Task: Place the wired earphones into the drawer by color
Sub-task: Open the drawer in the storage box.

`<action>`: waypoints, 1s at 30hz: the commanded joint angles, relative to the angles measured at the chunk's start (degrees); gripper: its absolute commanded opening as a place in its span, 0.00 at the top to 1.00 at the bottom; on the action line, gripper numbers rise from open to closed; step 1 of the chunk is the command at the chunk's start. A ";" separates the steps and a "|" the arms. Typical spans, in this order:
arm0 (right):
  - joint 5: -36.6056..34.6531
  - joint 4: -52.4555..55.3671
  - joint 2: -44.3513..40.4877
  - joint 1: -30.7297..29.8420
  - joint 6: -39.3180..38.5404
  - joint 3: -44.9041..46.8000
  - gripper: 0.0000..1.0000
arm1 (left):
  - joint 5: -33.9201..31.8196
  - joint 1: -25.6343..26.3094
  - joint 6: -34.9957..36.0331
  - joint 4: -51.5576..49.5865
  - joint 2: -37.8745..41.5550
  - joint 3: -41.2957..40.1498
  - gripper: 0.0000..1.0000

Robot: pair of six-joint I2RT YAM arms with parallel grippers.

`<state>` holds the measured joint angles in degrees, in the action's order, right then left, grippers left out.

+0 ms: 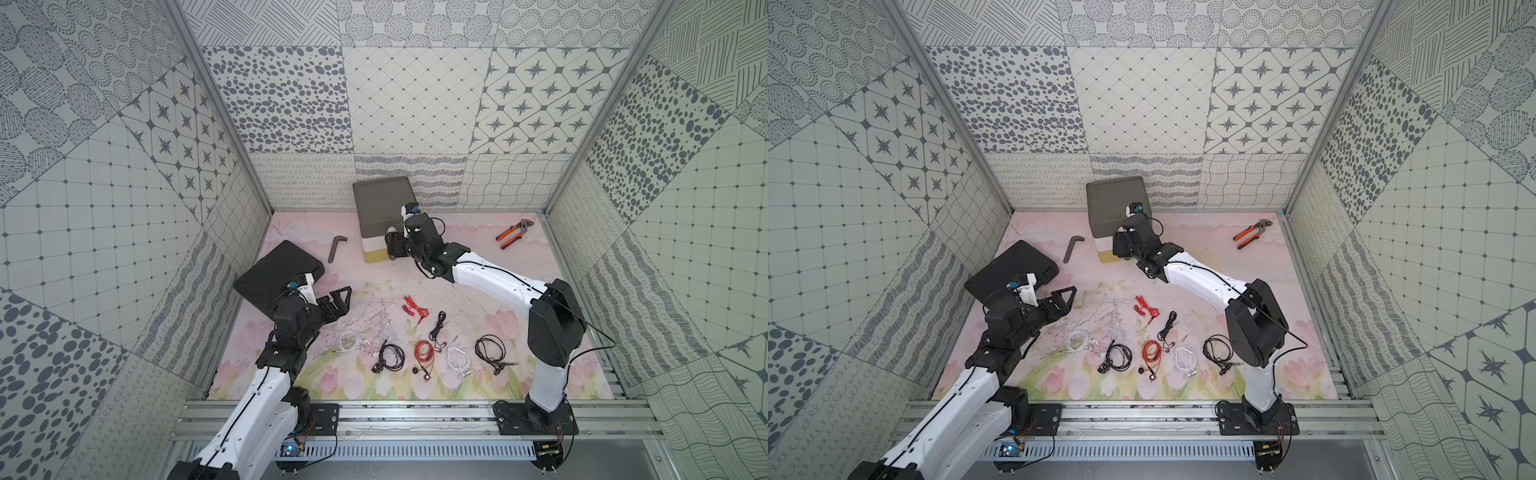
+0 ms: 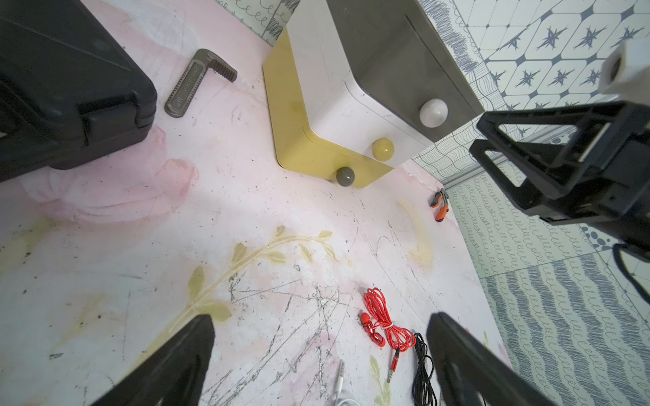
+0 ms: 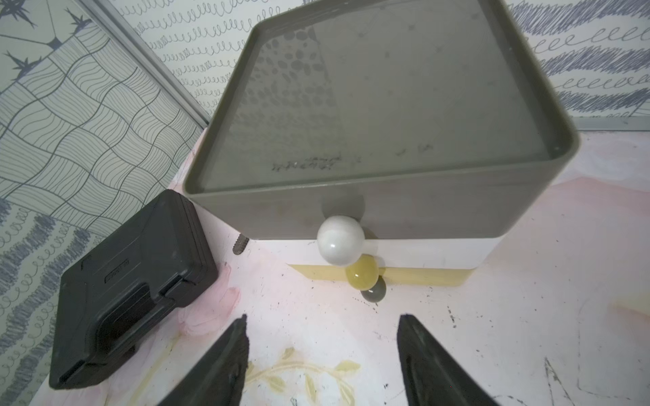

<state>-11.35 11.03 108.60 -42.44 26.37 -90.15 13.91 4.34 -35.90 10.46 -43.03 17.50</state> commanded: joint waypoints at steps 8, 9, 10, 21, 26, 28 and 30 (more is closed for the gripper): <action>2.74 -1.03 5.41 2.37 0.54 -5.71 0.43 | 0.20 0.19 1.16 2.00 0.05 0.72 0.01; 2.74 -1.01 5.72 2.53 0.52 -6.14 0.44 | 0.12 0.19 1.15 2.02 0.05 0.75 0.01; 2.61 -1.01 6.06 2.53 0.53 -6.47 0.44 | 0.14 0.22 1.10 2.04 0.05 0.77 0.01; 3.58 -0.92 9.12 2.62 1.12 -9.98 0.52 | -0.08 0.15 1.12 1.96 -0.06 0.86 0.01; 4.04 -0.68 10.41 2.55 1.68 -11.30 0.56 | -0.16 0.21 1.07 1.93 -0.12 0.81 0.01; 4.07 -0.58 10.75 2.62 1.92 -11.69 0.56 | -0.16 0.23 1.08 1.87 -0.11 0.86 0.01; 4.21 -0.48 10.93 2.60 2.03 -11.92 0.57 | -0.18 0.14 1.03 1.85 -0.05 0.87 0.01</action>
<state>-7.53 11.66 118.39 -39.77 27.70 -100.40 13.87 4.38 -35.90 10.46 -43.09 17.61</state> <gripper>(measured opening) 0.436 0.993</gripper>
